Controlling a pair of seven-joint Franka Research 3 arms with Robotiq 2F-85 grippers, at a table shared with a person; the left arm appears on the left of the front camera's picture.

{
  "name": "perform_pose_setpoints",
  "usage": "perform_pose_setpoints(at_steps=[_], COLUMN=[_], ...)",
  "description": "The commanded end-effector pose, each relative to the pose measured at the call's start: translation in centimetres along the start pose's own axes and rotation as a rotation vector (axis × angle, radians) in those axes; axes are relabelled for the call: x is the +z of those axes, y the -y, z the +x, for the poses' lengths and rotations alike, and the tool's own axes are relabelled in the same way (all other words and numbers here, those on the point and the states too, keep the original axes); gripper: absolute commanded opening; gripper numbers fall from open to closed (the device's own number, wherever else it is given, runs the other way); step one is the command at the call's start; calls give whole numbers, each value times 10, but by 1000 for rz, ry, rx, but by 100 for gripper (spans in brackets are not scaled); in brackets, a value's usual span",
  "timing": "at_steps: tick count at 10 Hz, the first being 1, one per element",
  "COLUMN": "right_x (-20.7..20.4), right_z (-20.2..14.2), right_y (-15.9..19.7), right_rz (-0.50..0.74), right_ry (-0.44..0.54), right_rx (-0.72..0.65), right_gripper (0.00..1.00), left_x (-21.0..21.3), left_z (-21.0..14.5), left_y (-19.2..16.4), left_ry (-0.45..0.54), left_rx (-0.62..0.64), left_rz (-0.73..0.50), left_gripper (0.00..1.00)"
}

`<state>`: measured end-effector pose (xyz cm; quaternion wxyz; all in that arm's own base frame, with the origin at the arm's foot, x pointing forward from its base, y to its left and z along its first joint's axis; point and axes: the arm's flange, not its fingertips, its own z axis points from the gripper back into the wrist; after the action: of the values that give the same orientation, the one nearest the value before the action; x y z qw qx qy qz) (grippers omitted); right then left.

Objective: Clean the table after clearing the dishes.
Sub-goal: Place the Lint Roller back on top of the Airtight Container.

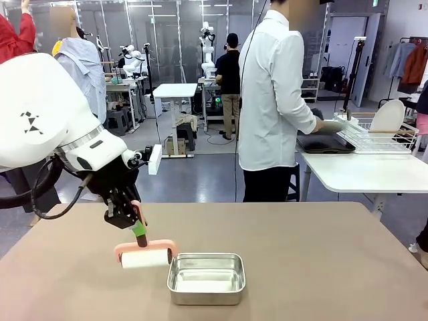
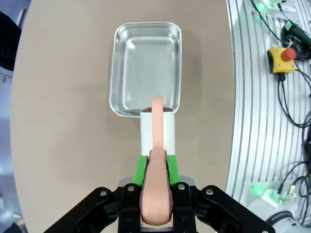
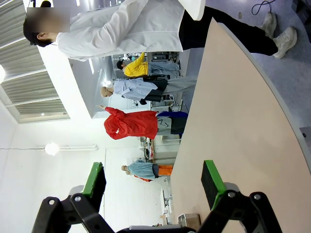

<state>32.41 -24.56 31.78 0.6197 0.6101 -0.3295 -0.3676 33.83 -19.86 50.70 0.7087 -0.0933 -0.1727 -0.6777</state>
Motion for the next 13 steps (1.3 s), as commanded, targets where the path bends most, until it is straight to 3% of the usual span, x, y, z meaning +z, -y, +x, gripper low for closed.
perform_pose_setpoints(at_steps=[1,2,6,9,13], right_x=[2,2,2,2,2], right_z=[-7,-7,-7,-7,-7], right_y=[-2,-2,-2,-2,-2], right_rz=[0,0,0,0,0], right_ry=[-10,-10,-10,-10,-10], right_rx=[5,5,5,5,5], right_gripper=[100,100,100,100,100], left_x=[4,0,-28,-73,-114], left_z=[4,0,73,120,128], left_y=[-2,0,-20,-26,-57], left_ry=[0,0,64,9,-51], left_rx=[19,0,13,-35,-43], left_rz=[12,0,-55,-99,-120], left_gripper=[20,20,20,20,20])
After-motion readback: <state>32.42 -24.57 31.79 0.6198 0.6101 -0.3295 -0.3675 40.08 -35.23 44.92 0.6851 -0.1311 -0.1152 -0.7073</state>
